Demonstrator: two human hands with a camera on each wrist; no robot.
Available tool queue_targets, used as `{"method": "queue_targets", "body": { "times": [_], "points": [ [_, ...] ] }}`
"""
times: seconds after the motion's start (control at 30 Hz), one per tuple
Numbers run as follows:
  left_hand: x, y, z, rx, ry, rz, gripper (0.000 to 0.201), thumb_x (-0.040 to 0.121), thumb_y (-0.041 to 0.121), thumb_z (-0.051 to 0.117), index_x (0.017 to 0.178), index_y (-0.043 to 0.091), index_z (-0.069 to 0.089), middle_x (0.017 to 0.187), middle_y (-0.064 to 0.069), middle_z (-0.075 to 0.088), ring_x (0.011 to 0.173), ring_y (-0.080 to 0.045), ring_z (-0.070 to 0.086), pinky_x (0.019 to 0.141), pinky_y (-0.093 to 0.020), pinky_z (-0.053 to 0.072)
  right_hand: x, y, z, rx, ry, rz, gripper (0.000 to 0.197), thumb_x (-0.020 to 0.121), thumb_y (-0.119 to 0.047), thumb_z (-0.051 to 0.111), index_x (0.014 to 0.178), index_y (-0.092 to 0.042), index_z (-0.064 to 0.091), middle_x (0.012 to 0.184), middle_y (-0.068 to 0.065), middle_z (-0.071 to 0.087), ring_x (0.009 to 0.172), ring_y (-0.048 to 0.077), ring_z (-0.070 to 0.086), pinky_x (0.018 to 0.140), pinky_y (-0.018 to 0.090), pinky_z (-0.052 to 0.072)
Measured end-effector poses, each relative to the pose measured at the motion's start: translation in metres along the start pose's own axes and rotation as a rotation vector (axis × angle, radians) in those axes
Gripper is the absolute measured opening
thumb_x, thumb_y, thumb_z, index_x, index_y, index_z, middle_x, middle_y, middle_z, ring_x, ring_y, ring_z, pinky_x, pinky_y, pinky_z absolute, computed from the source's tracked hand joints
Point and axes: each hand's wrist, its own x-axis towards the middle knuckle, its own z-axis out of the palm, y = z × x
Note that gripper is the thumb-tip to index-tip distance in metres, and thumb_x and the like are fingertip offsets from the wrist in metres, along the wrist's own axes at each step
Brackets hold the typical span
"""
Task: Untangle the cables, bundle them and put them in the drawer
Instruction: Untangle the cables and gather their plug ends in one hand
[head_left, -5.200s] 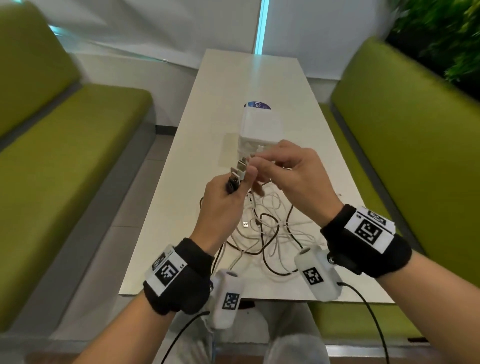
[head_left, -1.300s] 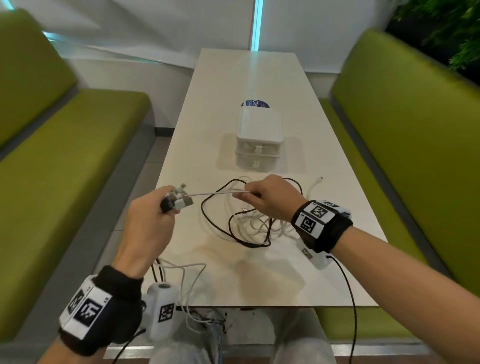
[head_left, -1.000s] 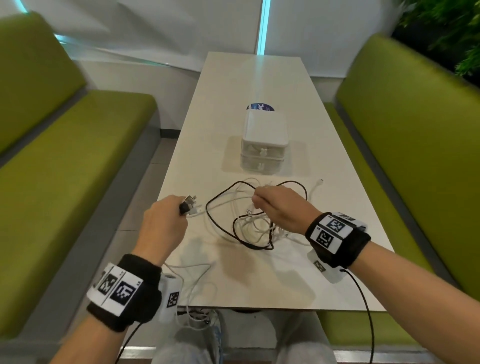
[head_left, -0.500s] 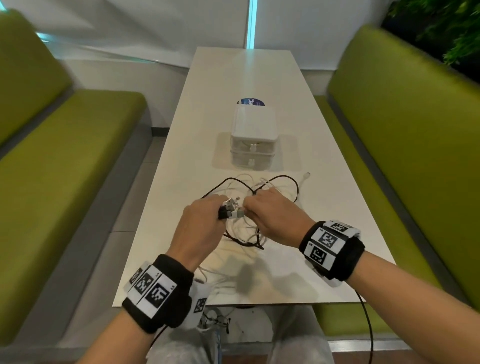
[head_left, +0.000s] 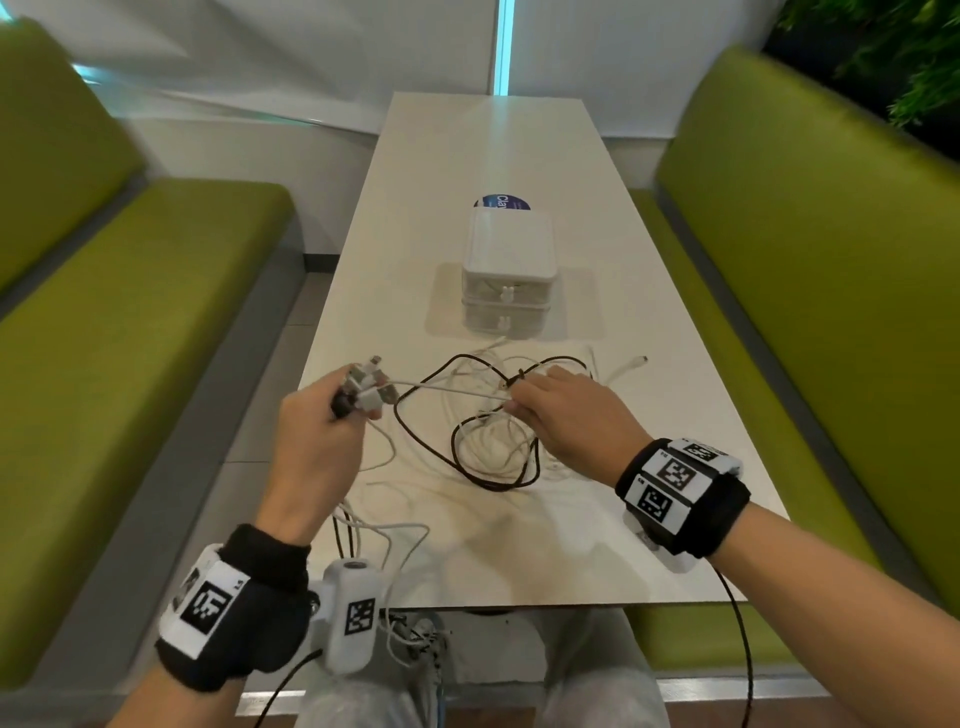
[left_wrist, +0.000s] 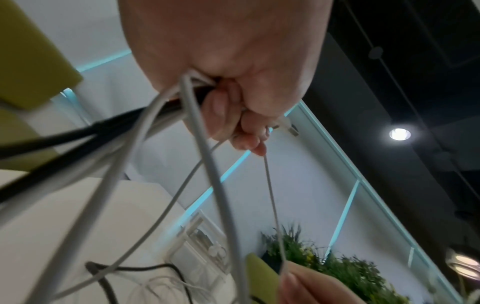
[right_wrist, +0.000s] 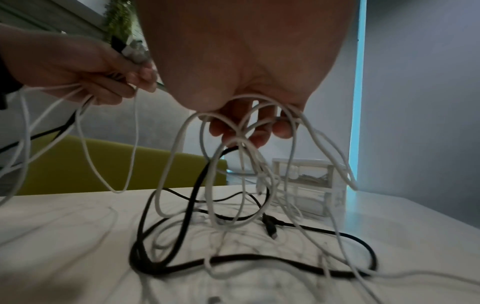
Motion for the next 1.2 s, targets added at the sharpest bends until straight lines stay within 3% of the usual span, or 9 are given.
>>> {"method": "queue_targets", "body": {
  "times": [0.13, 0.23, 0.37, 0.53, 0.6, 0.7, 0.8, 1.07, 1.2],
  "points": [
    [0.009, -0.018, -0.001, 0.096, -0.04, -0.059, 0.031, 0.089, -0.009, 0.047, 0.071, 0.011, 0.063, 0.1, 0.0, 0.073, 0.102, -0.01, 0.063, 0.078, -0.017, 0.044, -0.004, 0.01, 0.0, 0.014, -0.04, -0.02, 0.032, 0.1, -0.038, 0.035, 0.081, -0.018, 0.053, 0.077, -0.004, 0.06, 0.073, 0.022, 0.05, 0.057, 0.033, 0.035],
    [0.003, -0.012, 0.002, 0.118, -0.028, -0.003, 0.035, 0.093, -0.006, 0.051, 0.112, 0.017, 0.069, 0.12, 0.01, 0.067, 0.113, -0.005, 0.06, 0.097, -0.025, 0.048, -0.005, 0.008, -0.002, 0.003, 0.033, 0.007, 0.03, 0.098, -0.034, 0.039, 0.079, -0.017, 0.055, 0.074, -0.003, 0.062, 0.069, 0.024, 0.051, 0.055, 0.03, 0.028],
    [-0.011, 0.011, 0.014, 0.111, -0.001, 0.227, 0.061, 0.085, -0.017, 0.048, 0.134, 0.02, 0.057, 0.135, 0.007, 0.057, 0.12, 0.004, 0.05, 0.104, -0.006, 0.035, -0.003, -0.003, -0.004, 0.019, 0.028, 0.022, 0.032, 0.097, -0.035, 0.037, 0.084, -0.015, 0.058, 0.079, -0.001, 0.064, 0.074, 0.025, 0.052, 0.054, 0.032, 0.033],
    [-0.019, 0.021, 0.049, 0.207, -0.245, 0.331, 0.075, 0.075, -0.019, 0.051, 0.135, 0.025, 0.057, 0.137, 0.01, 0.056, 0.123, -0.006, 0.055, 0.107, -0.023, 0.042, 0.003, -0.019, -0.009, 0.025, 0.0, -0.077, 0.022, 0.091, -0.027, 0.046, 0.087, -0.013, 0.063, 0.082, 0.001, 0.065, 0.077, 0.025, 0.053, 0.053, 0.039, 0.048],
    [-0.018, 0.02, 0.055, 0.361, -0.253, 0.329, 0.062, 0.078, -0.01, 0.055, 0.13, 0.023, 0.06, 0.121, 0.007, 0.064, 0.105, -0.016, 0.063, 0.091, -0.032, 0.051, 0.003, -0.024, -0.008, -0.018, -0.039, -0.122, 0.018, 0.085, -0.02, 0.047, 0.09, -0.014, 0.064, 0.086, 0.0, 0.065, 0.079, 0.025, 0.054, 0.056, 0.038, 0.049],
    [-0.013, 0.02, 0.052, 0.567, -0.243, 0.228, 0.021, 0.085, 0.002, 0.054, 0.092, 0.019, 0.066, 0.082, 0.003, 0.063, 0.08, -0.024, 0.061, 0.063, -0.029, 0.037, -0.003, -0.023, -0.005, -0.017, 0.009, -0.125, 0.029, 0.089, -0.026, 0.036, 0.084, -0.014, 0.061, 0.076, -0.001, 0.062, 0.072, 0.024, 0.056, 0.049, 0.033, 0.044],
    [-0.014, 0.025, 0.043, 0.523, -0.267, 0.197, 0.02, 0.084, 0.003, 0.056, 0.071, 0.017, 0.051, 0.063, 0.005, 0.055, 0.065, -0.023, 0.053, 0.054, -0.029, 0.032, -0.003, -0.02, -0.001, -0.023, 0.049, -0.13, 0.032, 0.094, -0.032, 0.034, 0.08, -0.016, 0.058, 0.072, -0.003, 0.059, 0.069, 0.023, 0.054, 0.045, 0.03, 0.037],
    [-0.008, 0.028, -0.008, 0.128, -0.036, 0.092, 0.03, 0.078, 0.006, 0.044, 0.059, 0.026, 0.054, 0.085, -0.002, 0.074, 0.089, -0.026, 0.068, 0.078, -0.049, 0.053, -0.005, 0.005, -0.004, 0.046, -0.197, 0.097, 0.03, 0.101, -0.041, 0.036, 0.083, -0.021, 0.049, 0.079, -0.013, 0.051, 0.086, 0.016, 0.048, 0.061, 0.041, 0.049],
    [-0.006, 0.02, 0.003, 0.301, -0.056, 0.07, 0.046, 0.083, -0.009, 0.046, 0.11, 0.02, 0.071, 0.113, 0.0, 0.072, 0.109, -0.023, 0.065, 0.094, -0.042, 0.052, -0.009, 0.003, -0.004, 0.033, -0.189, 0.088, 0.033, 0.101, -0.038, 0.036, 0.084, -0.016, 0.052, 0.083, -0.007, 0.059, 0.085, 0.02, 0.05, 0.06, 0.04, 0.047]
  ]
}}
